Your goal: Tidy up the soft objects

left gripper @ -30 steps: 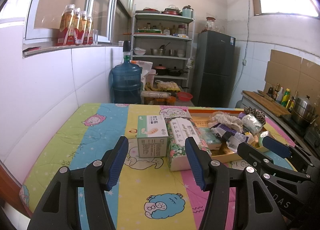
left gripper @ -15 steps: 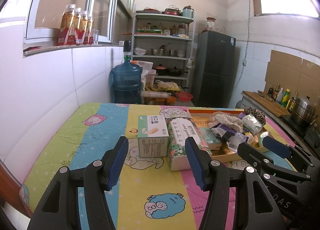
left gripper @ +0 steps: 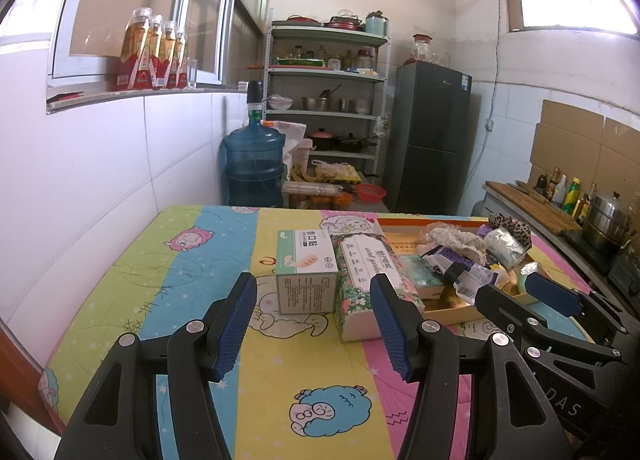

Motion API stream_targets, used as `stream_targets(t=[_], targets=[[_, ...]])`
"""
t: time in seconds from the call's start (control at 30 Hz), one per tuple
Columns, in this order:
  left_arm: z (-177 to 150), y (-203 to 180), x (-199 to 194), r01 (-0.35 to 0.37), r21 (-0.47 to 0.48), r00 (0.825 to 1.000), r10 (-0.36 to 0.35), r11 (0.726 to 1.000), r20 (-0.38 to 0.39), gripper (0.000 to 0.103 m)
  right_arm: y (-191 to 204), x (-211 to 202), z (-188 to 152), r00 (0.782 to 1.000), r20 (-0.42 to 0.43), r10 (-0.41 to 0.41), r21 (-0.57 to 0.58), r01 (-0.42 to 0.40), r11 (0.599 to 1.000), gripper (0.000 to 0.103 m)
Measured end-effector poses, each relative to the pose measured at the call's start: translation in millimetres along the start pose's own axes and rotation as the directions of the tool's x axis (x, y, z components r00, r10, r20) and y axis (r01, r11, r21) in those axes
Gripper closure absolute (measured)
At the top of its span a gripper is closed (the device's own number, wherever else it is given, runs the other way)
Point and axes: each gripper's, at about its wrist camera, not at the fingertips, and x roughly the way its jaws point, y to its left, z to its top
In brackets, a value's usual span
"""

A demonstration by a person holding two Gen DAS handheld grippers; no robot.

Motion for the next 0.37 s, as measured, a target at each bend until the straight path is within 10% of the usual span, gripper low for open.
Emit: stream_targets(t=[0.37], targets=[[-0.5,-0.3,-1.3,-0.002,-0.003,1.000,0.002,1.000,0.002,0.042,0.1,0.3,-0.3,1.000,0.000,0.000,0.000,0.000,1.000,0.038]])
